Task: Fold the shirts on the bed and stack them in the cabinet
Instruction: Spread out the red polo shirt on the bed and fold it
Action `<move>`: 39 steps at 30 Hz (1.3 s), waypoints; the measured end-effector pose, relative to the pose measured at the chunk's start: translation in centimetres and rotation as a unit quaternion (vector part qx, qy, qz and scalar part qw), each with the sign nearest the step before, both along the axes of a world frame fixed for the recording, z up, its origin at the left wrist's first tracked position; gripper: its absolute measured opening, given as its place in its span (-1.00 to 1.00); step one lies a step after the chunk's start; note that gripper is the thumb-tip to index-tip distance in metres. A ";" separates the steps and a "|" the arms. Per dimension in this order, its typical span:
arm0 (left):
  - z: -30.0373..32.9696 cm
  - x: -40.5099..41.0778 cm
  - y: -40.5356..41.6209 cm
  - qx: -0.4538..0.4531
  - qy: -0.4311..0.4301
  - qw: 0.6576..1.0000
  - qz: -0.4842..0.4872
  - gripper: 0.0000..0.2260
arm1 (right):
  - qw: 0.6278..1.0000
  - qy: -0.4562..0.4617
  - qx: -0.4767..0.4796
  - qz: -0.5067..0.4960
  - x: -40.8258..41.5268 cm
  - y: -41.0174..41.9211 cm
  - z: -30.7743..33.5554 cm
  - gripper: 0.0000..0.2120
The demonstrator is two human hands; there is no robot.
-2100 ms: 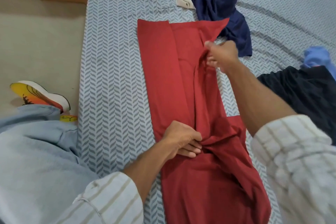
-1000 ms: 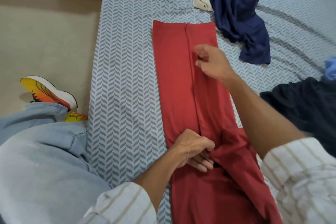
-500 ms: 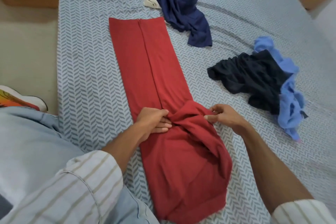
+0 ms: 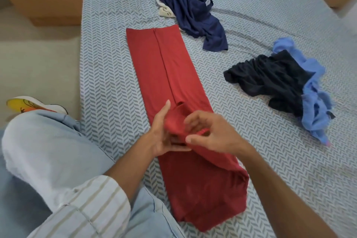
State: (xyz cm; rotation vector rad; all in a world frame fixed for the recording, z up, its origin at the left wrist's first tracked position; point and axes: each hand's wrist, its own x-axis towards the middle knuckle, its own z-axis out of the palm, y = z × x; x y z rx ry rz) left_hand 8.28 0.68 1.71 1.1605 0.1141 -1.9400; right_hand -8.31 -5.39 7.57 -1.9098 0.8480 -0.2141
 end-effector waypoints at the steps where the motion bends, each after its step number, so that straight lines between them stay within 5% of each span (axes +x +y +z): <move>1: 0.1 0.1 0.3 -0.009 0.022 1.000 0.005 -0.28 | 1.000 0.012 0.021 0.015 -0.3 0.7 -0.7 -0.69; 5: 0.0 0.1 0.8 0.026 -0.057 0.998 0.012 -0.64 | 0.998 0.044 -0.001 -0.050 -4.0 1.7 -3.6 -0.68; 8: -0.4 -0.5 1.3 0.065 -0.176 0.982 -0.036 -0.85 | 0.981 0.146 -0.130 -0.011 -7.6 2.4 -5.2 -0.27; 11: -0.5 -0.7 1.6 0.081 -0.227 0.970 -0.028 -0.80 | 0.951 0.226 -0.205 0.050 -10.2 3.4 -6.4 -0.03; 14: -0.2 -1.0 1.9 0.086 -0.242 0.966 -0.015 -0.76 | 0.922 0.243 -0.299 0.035 -12.0 4.3 -7.8 -0.15; 21: 0.3 -1.4 3.1 0.070 -0.224 0.970 -0.062 -0.76 | 0.928 0.153 -0.333 -0.065 -16.2 4.7 -8.3 -0.49; 30: -0.1 -1.7 4.2 0.081 -0.270 0.954 -0.105 -0.81 | 0.940 0.210 -0.264 -0.051 -17.3 6.0 -9.9 -0.28; 35: 0.2 -1.9 4.5 0.095 -0.300 0.944 -0.101 -0.82 | 0.932 0.167 -0.319 -0.039 -18.4 6.2 -9.0 -0.49; 39: 0.3 -2.1 4.5 0.099 -0.318 0.937 -0.107 -0.80 | 0.914 0.228 -0.334 -0.003 -18.8 5.8 -9.7 -0.60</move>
